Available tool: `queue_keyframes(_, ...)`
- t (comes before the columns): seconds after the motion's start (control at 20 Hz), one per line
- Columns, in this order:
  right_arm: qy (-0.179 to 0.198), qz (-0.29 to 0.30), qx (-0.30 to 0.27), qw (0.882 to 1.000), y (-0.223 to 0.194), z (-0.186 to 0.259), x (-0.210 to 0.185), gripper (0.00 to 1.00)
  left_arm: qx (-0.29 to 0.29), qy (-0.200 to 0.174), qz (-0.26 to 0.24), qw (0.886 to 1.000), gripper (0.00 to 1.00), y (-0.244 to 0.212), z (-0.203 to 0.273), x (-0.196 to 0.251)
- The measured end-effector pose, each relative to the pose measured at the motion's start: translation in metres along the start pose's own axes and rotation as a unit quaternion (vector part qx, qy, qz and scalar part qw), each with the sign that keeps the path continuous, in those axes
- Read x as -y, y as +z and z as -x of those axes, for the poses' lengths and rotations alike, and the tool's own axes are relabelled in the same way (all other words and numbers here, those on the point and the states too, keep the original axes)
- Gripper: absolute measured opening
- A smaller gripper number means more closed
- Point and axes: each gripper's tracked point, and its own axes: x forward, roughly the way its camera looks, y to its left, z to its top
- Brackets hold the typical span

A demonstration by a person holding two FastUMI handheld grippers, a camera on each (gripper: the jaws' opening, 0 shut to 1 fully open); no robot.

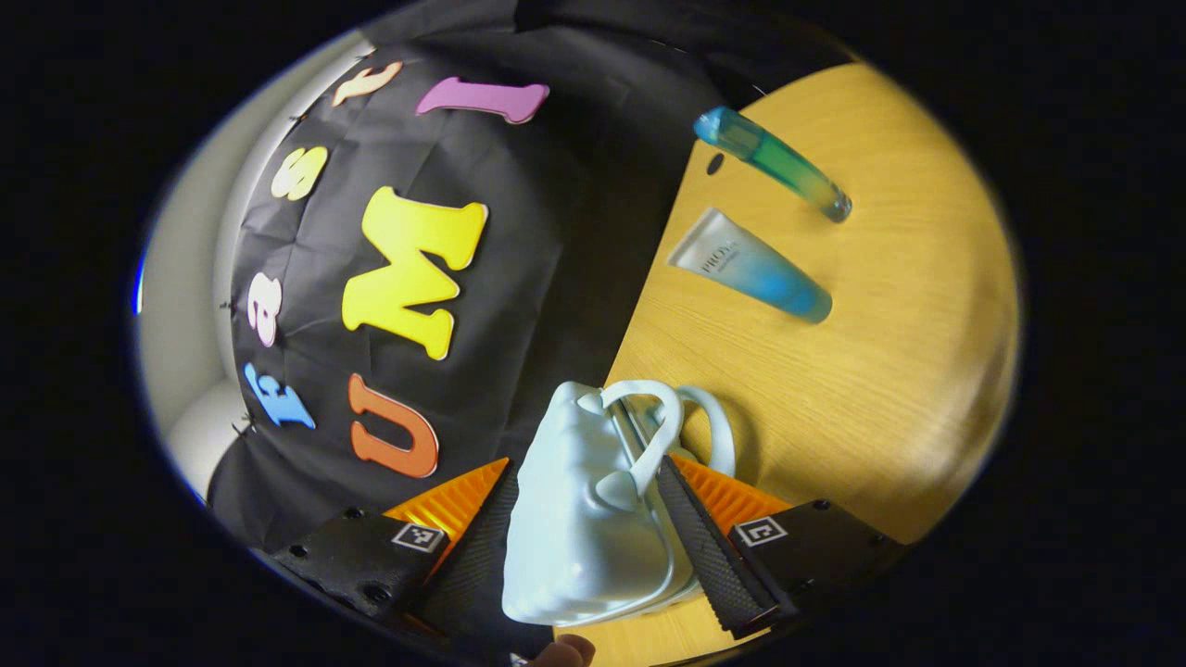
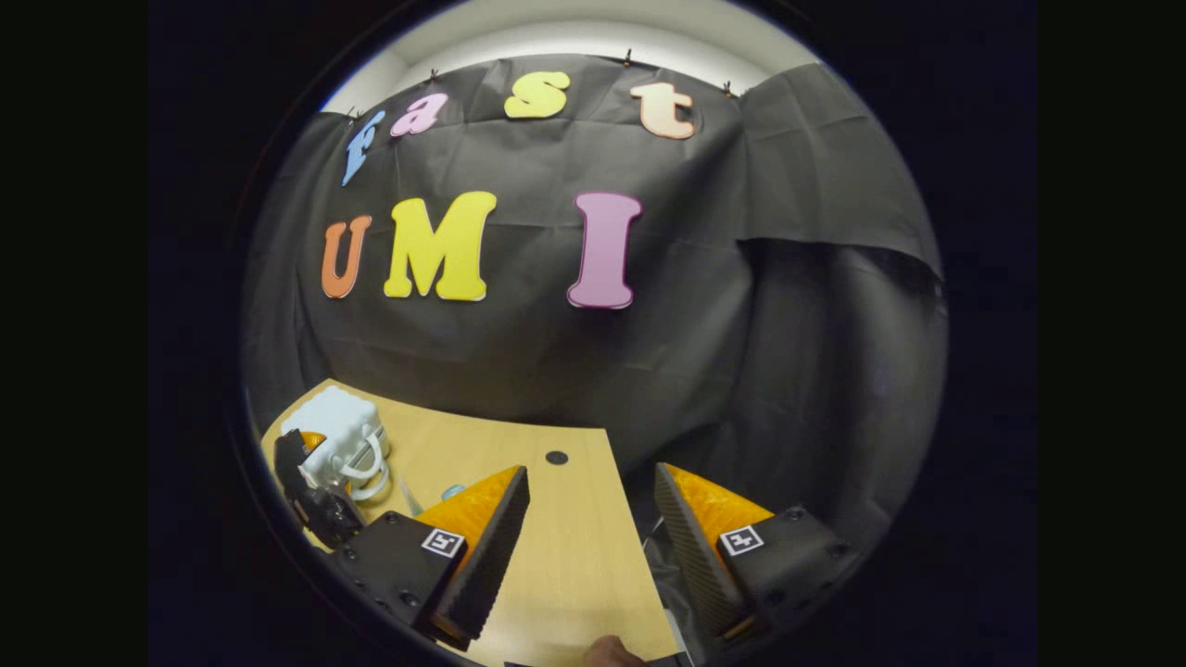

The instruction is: First open the suitcase, pack the skin care products into it, and then close the suitcase.

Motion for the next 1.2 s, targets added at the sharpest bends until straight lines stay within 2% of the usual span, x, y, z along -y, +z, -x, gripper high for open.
queue_keyframes(0.2, 0.011, -0.012, -0.025, 1.000, -0.023, -0.022, 0.013, 0.81, -0.010, -0.019, -0.063, 0.998, 0.97, 0.000, -0.029, 0.022)
queue_keyframes(0.25, 0.014, -0.010, -0.029, 0.999, -0.029, -0.026, 0.016, 0.81, -0.021, -0.025, -0.075, 0.997, 1.00, -0.004, -0.034, 0.027)
queue_keyframes(0.3, 0.014, -0.007, -0.031, 0.999, -0.033, -0.029, 0.020, 0.81, -0.030, -0.034, -0.083, 0.996, 0.97, -0.006, -0.036, 0.032)
queue_keyframes(0.4, 0.008, -0.004, -0.040, 0.999, -0.043, -0.034, 0.031, 0.81, -0.030, -0.025, -0.110, 0.993, 0.95, -0.005, -0.043, 0.032)
queue_keyframes(0.5, -0.008, -0.005, -0.052, 0.999, -0.052, -0.033, 0.037, 0.81, -0.020, -0.026, -0.116, 0.993, 0.90, -0.002, -0.049, 0.033)
queue_keyframes(0.6, -0.016, -0.010, -0.058, 0.998, -0.056, -0.029, 0.034, 0.81, -0.025, -0.052, -0.117, 0.991, 0.79, -0.005, -0.051, 0.043)
queue_keyframes(0.65, -0.019, -0.008, -0.058, 0.998, -0.057, -0.026, 0.030, 0.81, -0.023, -0.061, -0.120, 0.991, 0.64, -0.004, -0.053, 0.046)
queue_keyframes(0.7, -0.022, -0.002, -0.057, 0.998, -0.055, -0.023, 0.025, 0.81, -0.018, -0.058, -0.122, 0.991, 0.59, -0.002, -0.054, 0.044)
queue_keyframes(0.75, -0.027, 0.003, -0.055, 0.998, -0.054, -0.019, 0.021, 0.81, -0.013, -0.051, -0.121, 0.991, 0.43, 0.001, -0.054, 0.039)
queue_keyframes(0.8, -0.029, 0.004, -0.052, 0.998, -0.050, -0.015, 0.016, 0.81, -0.008, -0.050, -0.114, 0.992, 0.36, 0.000, -0.053, 0.035)
queue_keyframes(0.85, -0.030, 0.003, -0.049, 0.998, -0.047, -0.011, 0.010, 0.81, -0.006, -0.057, -0.102, 0.993, 0.19, 0.001, -0.055, 0.037)
queue_keyframes(0.9, -0.033, 0.003, -0.047, 0.998, -0.044, -0.008, 0.004, 0.81, -0.003, -0.058, -0.099, 0.993, 0.20, 0.002, -0.053, 0.036)
queue_keyframes(1.0, -0.035, 0.010, -0.042, 0.998, -0.039, -0.001, -0.009, 0.81, 0.008, -0.055, -0.081, 0.995, 0.09, 0.004, -0.052, 0.029)
queue_keyframes(1.1, -0.038, 0.019, -0.034, 0.999, -0.031, 0.005, -0.020, 0.81, 0.009, -0.067, -0.021, 0.998, 0.03, 0.002, -0.051, 0.026)
queue_keyframes(1.2, -0.040, 0.021, -0.028, 0.999, -0.025, 0.011, -0.031, 0.81, 0.015, -0.064, 0.018, 0.998, 0.03, 0.004, -0.047, 0.009)
